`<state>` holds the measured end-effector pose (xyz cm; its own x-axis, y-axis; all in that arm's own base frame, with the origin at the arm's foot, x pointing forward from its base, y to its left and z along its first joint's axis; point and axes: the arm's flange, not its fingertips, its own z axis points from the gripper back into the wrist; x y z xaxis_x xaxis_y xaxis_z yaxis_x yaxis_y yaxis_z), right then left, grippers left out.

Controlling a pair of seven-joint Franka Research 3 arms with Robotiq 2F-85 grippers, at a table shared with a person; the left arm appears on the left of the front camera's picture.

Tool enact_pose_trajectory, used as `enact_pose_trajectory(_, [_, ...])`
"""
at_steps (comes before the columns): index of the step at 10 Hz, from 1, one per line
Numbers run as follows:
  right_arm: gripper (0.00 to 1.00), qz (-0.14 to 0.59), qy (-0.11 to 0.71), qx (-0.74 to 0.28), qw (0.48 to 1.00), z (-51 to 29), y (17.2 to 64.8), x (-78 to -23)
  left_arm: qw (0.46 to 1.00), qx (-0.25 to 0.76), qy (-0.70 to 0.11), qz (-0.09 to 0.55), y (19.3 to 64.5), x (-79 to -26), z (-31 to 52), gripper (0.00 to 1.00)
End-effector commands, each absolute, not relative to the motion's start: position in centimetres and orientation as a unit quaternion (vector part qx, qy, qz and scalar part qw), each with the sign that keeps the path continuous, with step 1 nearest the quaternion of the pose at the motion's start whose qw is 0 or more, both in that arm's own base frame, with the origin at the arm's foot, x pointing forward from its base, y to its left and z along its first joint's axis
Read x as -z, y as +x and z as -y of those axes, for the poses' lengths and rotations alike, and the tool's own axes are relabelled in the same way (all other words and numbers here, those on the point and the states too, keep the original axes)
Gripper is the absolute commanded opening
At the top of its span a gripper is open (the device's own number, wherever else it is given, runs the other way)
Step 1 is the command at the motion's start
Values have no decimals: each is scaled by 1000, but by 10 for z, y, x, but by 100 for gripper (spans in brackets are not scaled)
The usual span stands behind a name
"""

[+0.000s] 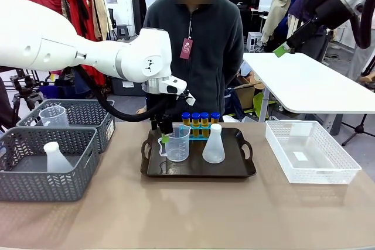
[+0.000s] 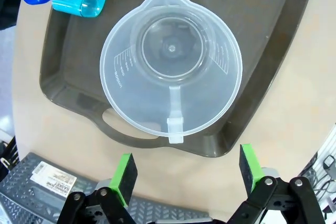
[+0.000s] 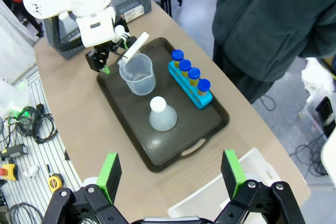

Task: Prepare the laboratory tools.
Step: Pick up one Large Measuring Cup and place it on the Handle tray.

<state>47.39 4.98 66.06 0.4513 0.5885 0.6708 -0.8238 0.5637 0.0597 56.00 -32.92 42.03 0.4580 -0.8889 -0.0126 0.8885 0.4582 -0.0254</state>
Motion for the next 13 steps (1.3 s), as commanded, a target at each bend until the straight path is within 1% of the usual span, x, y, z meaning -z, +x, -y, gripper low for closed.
enact_pose_trajectory(1, [100, 307, 193, -428, 828, -50, 473, -662, 854, 520, -8, -12, 560, -420, 329, 100])
enact_pose_trajectory(3, [100, 307, 193, -428, 828, -50, 473, -662, 836, 548, -24, -3, 552, -446, 315, 100])
enact_pose_trajectory(6, [100, 307, 193, -428, 828, -50, 473, -662, 832, 550, -53, 51, 544, -497, 292, 100])
enact_pose_trajectory(7, [100, 307, 193, -428, 828, -50, 473, -662, 832, 546, -80, 63, 539, -515, 286, 100])
enact_pose_trajectory(9, [100, 307, 193, -428, 828, -50, 473, -662, 809, 569, -101, 108, 545, -558, 261, 100])
enact_pose_trajectory(11, [100, 307, 193, -428, 828, -50, 473, -662, 805, 566, -92, 150, 547, -598, 240, 100])
enact_pose_trajectory(13, [100, 307, 193, -428, 828, -50, 473, -662, 781, 585, -101, 195, 550, -629, 230, 100])
